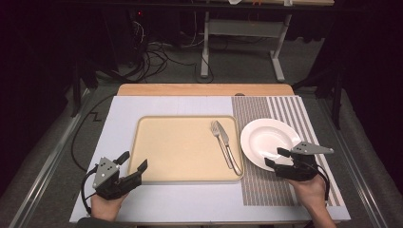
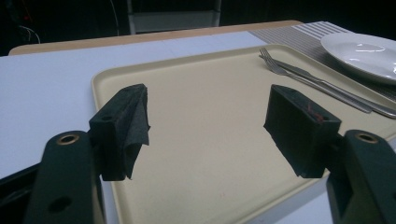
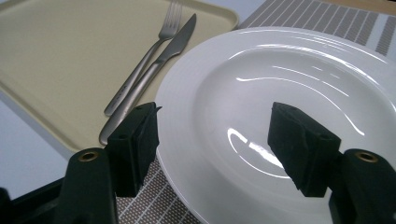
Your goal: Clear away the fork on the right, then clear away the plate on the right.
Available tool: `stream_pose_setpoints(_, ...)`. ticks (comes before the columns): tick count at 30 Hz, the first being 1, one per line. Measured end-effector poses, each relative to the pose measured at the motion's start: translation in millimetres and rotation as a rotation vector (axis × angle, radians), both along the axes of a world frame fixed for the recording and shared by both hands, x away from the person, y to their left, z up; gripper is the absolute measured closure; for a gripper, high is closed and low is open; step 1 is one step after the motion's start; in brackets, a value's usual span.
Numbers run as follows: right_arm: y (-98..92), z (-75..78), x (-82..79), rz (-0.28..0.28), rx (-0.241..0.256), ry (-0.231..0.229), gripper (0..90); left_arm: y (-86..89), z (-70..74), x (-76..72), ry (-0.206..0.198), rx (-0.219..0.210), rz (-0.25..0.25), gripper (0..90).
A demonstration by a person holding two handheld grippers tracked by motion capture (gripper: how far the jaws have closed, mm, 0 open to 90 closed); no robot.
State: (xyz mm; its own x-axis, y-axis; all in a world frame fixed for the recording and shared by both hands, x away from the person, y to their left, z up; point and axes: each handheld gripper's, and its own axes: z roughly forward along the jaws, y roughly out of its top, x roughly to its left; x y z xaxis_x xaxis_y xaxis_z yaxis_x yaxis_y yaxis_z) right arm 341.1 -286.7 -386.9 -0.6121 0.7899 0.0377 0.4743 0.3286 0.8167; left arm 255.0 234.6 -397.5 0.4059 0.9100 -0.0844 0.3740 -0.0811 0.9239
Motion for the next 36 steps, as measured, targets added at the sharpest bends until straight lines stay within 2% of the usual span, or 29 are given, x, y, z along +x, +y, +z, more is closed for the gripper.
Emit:
stream_pose_setpoints(5, -8.0, -2.9, -4.4, -0.009, 0.02, -0.023, 34.2, 0.9, 0.0, -0.1, 0.0, 0.0, -0.001, 31.2)
stream_pose_setpoints(19, -23.5, -9.0, -4.1, -0.046, 0.077, -0.006, 33.0, 2.4, -0.3, -0.5, -0.001, -0.015, 0.0, 30.6)
stream_pose_setpoints(30, -31.1, -8.9, -1.1, -0.092, 0.082, -0.008, 32.0, 1.4, -1.1, 1.2, 0.006, -0.007, -0.002, 30.6)
stream_pose_setpoints(31, -30.7, -8.8, -1.1, -0.119, 0.082, -0.015, 32.9, 1.7, -1.0, 1.1, 0.006, -0.009, -0.002, 30.6)
stream_pose_setpoints(36, -32.0, -9.0, 0.4, -0.127, 0.077, -0.015, 33.8, 1.7, -1.0, 1.3, 0.007, -0.009, 0.001, 30.6)
